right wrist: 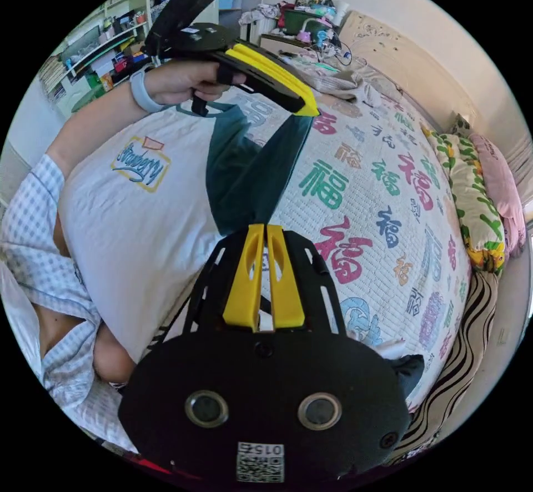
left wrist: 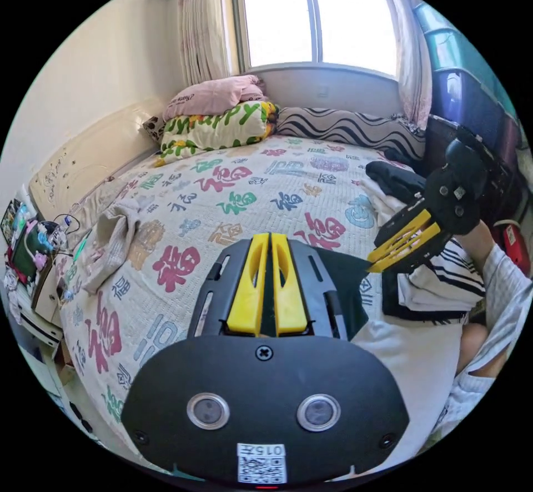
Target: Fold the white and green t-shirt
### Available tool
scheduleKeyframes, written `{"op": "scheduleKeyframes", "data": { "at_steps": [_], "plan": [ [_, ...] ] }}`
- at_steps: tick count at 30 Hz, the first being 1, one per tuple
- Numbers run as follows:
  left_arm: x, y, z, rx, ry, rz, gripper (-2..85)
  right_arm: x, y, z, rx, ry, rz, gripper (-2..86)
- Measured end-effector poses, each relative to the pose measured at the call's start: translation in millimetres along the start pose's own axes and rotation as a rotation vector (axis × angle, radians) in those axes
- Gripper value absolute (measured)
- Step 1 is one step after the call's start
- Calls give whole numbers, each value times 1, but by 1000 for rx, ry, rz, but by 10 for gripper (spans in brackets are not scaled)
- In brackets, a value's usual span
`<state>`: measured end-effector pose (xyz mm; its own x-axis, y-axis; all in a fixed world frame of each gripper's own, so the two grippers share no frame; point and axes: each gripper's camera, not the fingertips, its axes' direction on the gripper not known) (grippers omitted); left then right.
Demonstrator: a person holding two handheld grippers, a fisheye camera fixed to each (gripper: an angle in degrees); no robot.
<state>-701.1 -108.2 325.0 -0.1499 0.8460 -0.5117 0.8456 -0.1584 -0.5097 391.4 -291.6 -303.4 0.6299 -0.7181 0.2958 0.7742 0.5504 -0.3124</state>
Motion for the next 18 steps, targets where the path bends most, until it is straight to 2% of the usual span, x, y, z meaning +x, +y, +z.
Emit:
{"op": "scheduleKeyframes", "data": {
  "at_steps": [4,9,14,18],
  "plan": [
    [9,54,-82,49,-30,21,1,-39,-16,-26,49,-192,-191,-10],
    [38,162,-156,48,4,-61,2,-86,-34,0,-92,-374,-385,-9],
    [62,217,-146,-111,52,-92,7,-86,-50,19,-194,-513,-413,-3],
    [57,206,-171,-99,0,-117,24,-58,-56,-16,-54,-558,-361,45]
  ]
}}
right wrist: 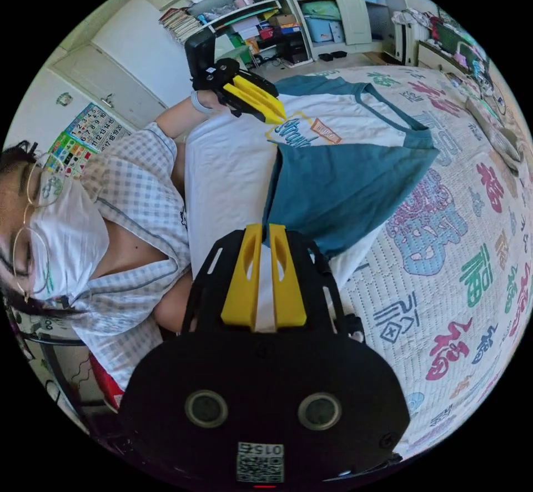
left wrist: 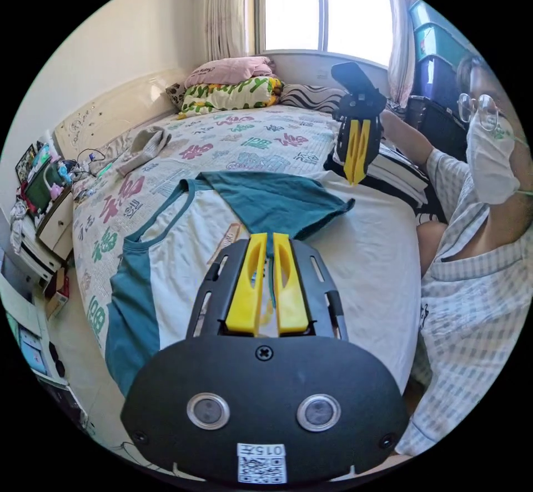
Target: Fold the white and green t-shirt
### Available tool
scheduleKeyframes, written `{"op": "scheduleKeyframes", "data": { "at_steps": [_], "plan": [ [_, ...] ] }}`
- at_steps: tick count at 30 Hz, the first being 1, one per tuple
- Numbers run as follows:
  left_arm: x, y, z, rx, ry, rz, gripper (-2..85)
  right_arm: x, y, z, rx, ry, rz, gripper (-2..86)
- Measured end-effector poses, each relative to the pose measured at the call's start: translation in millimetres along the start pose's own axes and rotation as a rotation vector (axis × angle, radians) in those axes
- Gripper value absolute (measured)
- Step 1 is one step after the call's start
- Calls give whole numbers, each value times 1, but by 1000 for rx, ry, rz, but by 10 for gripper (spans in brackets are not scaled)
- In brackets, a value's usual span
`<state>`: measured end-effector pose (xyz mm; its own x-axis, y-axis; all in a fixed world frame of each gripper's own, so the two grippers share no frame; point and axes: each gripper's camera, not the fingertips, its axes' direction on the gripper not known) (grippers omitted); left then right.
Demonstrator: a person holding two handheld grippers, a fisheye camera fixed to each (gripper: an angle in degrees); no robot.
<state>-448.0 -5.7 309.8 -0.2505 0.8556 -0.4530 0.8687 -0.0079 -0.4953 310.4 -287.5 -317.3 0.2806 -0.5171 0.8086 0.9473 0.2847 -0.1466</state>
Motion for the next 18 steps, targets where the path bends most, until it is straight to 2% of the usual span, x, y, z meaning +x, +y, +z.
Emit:
{"op": "scheduleKeyframes", "data": {
  "at_steps": [4,6,7,9,13,15,18],
  "plan": [
    [-18,-38,-23,32,-47,-9,48,25,1,-22,95,105,99,65],
    [-29,-69,-16,31,-84,-43,58,52,-3,-4,-7,307,211,75],
    [-32,-77,-10,25,-90,-48,60,59,-4,3,-41,336,237,78],
    [-49,-109,29,-53,-106,-97,62,80,-8,29,-143,287,287,96],
    [-88,-149,87,-103,-100,-215,60,81,-23,37,-130,296,271,95],
    [-118,-171,114,-77,-9,-340,62,77,-31,39,-97,256,240,90],
    [-138,-196,143,-119,111,-390,60,79,-39,47,-101,221,220,82]
  ]
}}
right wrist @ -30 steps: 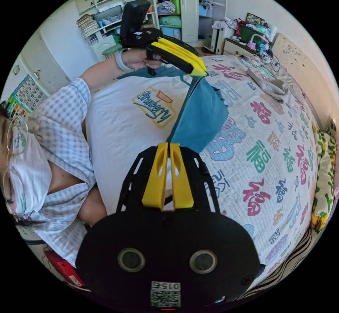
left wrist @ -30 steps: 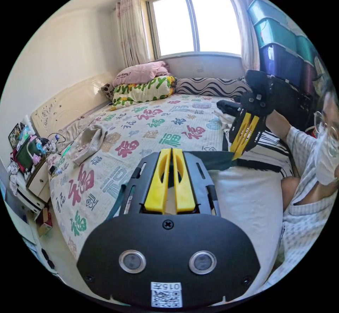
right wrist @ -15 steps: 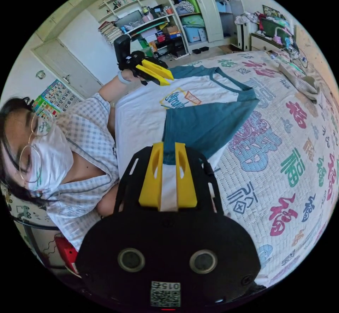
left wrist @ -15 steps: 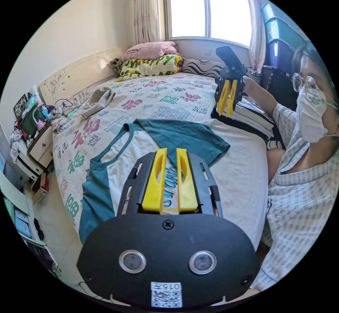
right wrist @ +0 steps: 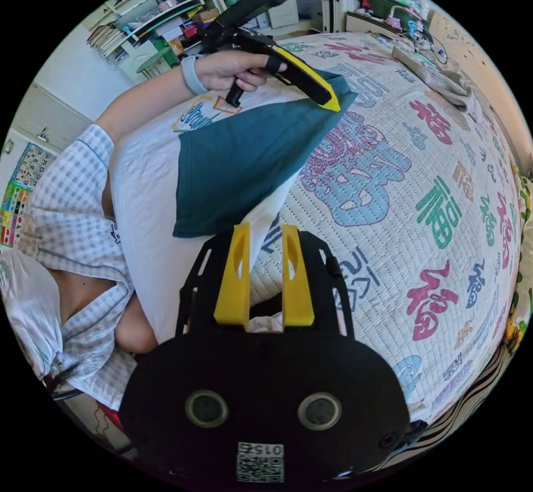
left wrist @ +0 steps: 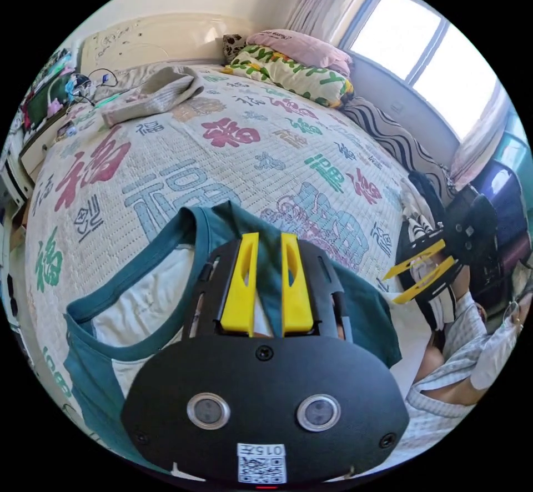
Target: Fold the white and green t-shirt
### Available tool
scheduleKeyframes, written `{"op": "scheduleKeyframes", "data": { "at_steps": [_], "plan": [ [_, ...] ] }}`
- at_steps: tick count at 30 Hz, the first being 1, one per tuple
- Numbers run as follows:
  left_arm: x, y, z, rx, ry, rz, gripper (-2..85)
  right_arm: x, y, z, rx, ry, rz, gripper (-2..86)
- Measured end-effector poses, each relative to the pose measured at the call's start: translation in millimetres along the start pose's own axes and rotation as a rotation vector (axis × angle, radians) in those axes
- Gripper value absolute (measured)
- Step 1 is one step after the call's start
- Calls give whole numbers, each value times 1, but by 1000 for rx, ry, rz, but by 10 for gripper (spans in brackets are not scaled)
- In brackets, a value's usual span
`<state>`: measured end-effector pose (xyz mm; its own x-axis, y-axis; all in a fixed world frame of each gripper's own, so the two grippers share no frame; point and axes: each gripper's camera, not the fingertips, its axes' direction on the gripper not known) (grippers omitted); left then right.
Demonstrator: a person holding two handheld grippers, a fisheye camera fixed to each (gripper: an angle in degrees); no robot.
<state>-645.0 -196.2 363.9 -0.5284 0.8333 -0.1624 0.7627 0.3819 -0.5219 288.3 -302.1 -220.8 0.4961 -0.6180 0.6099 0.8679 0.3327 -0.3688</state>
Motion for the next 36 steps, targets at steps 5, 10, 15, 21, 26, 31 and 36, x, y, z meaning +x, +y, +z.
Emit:
{"op": "scheduleKeyframes", "data": {
  "at_steps": [5,10,15,21,26,31,36],
  "plan": [
    [12,-27,7,-71,-82,62,26,-6,-18,21,-66,23,-50,11],
    [17,-23,-21,35,-134,59,12,3,-22,23,-18,50,20,-4],
    [24,-28,-29,37,-203,87,34,16,-25,24,68,18,58,9],
    [28,-13,-76,71,-109,96,66,32,-26,14,269,-166,79,79],
    [21,-10,-74,-37,-108,107,71,17,-70,75,-15,-106,4,106],
    [23,-13,-82,-41,-159,146,70,15,-77,94,-12,27,22,24],
    [16,-6,-108,-30,-175,137,67,26,-81,115,-11,-18,21,38]
  ]
}}
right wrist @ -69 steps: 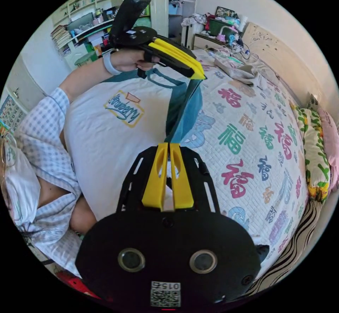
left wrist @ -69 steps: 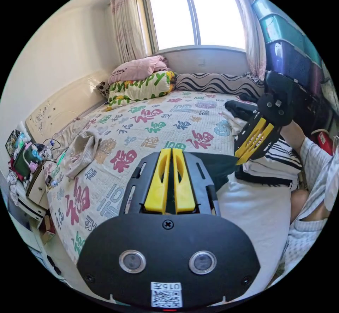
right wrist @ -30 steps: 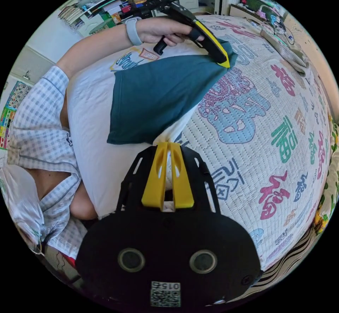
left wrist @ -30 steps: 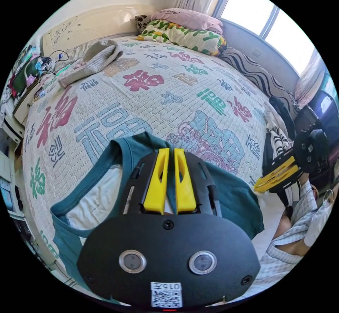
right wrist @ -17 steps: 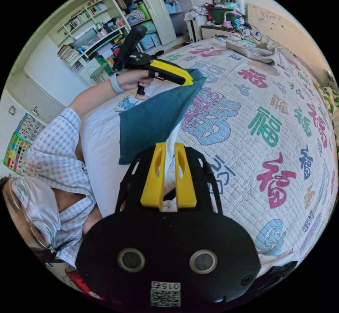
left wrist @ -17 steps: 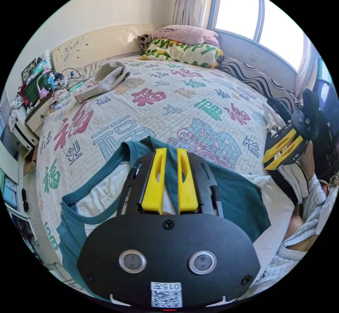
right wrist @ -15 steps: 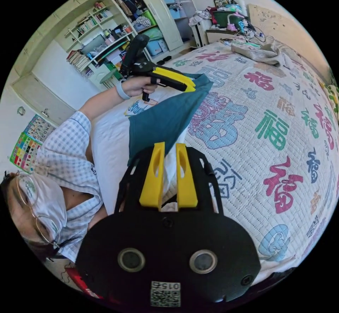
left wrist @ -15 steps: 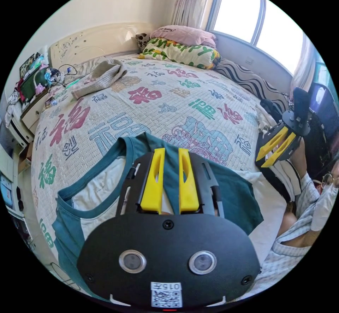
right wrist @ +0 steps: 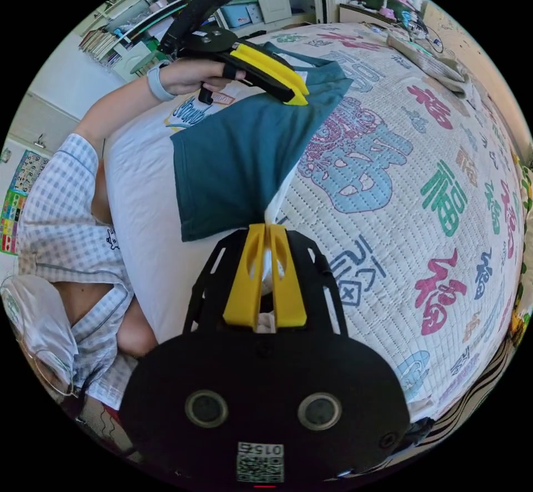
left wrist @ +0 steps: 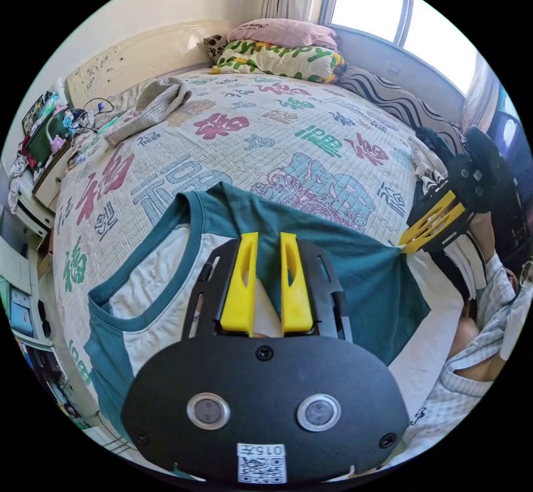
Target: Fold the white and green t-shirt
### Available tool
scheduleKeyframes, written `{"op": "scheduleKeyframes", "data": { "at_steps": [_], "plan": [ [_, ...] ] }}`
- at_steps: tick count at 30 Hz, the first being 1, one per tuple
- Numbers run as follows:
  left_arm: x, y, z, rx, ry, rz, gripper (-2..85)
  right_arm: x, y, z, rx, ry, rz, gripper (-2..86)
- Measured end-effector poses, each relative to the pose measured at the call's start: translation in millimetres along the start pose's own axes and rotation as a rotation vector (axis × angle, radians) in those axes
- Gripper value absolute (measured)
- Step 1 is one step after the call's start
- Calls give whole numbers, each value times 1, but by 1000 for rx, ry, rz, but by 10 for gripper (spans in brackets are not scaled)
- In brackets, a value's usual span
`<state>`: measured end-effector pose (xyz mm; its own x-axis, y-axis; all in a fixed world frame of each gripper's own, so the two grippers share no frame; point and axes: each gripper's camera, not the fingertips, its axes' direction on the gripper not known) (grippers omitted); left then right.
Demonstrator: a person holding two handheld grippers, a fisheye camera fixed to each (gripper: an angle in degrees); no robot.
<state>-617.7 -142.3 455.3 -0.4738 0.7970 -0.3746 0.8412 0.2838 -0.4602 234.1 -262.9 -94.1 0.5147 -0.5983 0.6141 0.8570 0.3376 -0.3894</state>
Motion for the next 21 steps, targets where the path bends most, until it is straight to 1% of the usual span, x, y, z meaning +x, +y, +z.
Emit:
{"op": "scheduleKeyframes", "data": {
  "at_steps": [2,4,6,8,10,12,13,15,16,18,19,21],
  "plan": [
    [-6,7,-14,27,-10,-12,64,-1,0,4,21,-8,-22,62],
    [-14,21,-41,92,-9,-28,62,-2,3,3,74,-40,-57,77],
    [-29,55,-95,217,44,-64,63,3,4,-2,148,-111,-66,98],
    [-44,92,-139,281,67,-102,67,7,1,-5,193,-176,-45,109],
    [-60,137,-186,329,27,-141,72,6,-4,-9,258,-215,-36,107],
    [-88,210,-244,392,-104,-239,75,-6,-24,-13,302,-202,-44,97],
    [-96,229,-256,402,-145,-272,76,-10,-31,-13,306,-185,-46,96],
    [-132,308,-292,405,-284,-447,82,-29,-70,-7,311,-117,-57,94],
    [-142,327,-298,402,-294,-495,84,-34,-82,-4,306,-111,-63,94],
    [-177,401,-314,423,-248,-643,102,-60,-134,10,288,-124,-107,94],
    [-185,419,-315,433,-229,-682,106,-67,-148,13,290,-124,-120,94],
    [-214,478,-311,468,-103,-789,122,-101,-208,31,283,-74,-184,94]
  ]
}}
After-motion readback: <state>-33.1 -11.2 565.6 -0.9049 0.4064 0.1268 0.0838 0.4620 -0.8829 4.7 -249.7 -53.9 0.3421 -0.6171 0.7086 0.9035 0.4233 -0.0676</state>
